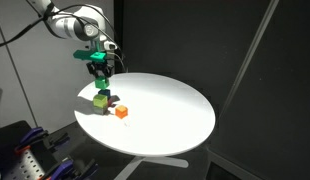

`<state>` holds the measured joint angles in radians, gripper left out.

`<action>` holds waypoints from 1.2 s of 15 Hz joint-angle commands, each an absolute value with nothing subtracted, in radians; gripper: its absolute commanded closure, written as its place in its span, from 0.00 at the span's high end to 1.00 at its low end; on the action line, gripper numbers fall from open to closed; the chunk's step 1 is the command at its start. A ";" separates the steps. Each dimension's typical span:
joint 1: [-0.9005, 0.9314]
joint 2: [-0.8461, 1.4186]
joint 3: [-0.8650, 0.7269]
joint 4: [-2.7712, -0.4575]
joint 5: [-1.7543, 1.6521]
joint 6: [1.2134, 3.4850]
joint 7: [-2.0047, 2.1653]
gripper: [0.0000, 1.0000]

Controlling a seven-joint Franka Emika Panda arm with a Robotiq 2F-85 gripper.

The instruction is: Put the green building block on the orange building block

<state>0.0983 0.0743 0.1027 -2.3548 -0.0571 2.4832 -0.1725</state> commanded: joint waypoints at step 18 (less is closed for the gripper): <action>0.008 0.012 0.008 -2.313 -0.034 2.424 0.063 0.27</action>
<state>0.0128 -0.0161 0.0123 -2.3447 -0.0499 2.4225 0.0672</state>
